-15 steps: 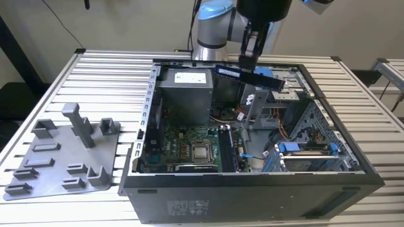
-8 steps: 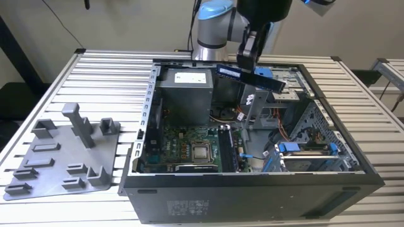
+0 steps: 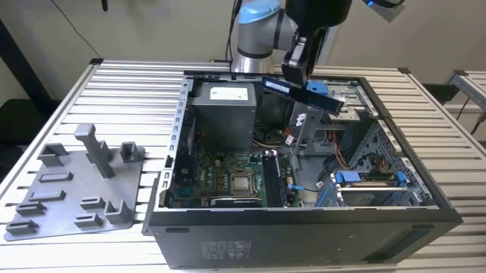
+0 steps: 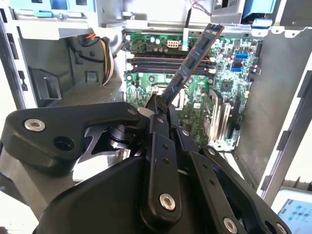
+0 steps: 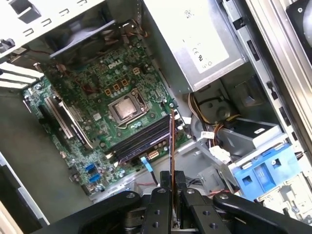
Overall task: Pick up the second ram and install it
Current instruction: 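Insert the second ram into the second slot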
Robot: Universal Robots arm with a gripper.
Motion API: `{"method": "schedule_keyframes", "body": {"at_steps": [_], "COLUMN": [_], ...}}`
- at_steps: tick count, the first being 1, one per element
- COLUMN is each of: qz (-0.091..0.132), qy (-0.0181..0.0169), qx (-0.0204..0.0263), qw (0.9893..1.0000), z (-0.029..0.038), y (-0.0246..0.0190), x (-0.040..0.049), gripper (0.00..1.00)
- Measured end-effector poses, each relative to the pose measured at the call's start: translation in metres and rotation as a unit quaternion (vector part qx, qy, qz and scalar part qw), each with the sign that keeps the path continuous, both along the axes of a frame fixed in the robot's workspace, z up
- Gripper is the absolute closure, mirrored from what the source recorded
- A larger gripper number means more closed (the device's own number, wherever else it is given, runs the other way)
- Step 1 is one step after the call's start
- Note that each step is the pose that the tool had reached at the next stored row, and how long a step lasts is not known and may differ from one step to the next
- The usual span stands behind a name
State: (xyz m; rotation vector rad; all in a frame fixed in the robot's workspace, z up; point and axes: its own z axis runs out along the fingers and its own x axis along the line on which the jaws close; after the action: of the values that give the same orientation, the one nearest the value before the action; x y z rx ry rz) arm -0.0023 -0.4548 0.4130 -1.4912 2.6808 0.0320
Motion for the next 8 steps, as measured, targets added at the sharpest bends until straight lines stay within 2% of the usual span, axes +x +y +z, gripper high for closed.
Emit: {"method": "schedule_keyframes", "body": {"at_steps": [4,8], "qz": [-0.021,-0.043], "qy": [0.0,0.0], "qx": [-0.0001,-0.0003], "qw": [0.9998,0.9991], "z": [0.0,0.0], "y": [-0.0002,-0.0003], "x": [0.0,0.0], "gripper": [0.85,0.85]}}
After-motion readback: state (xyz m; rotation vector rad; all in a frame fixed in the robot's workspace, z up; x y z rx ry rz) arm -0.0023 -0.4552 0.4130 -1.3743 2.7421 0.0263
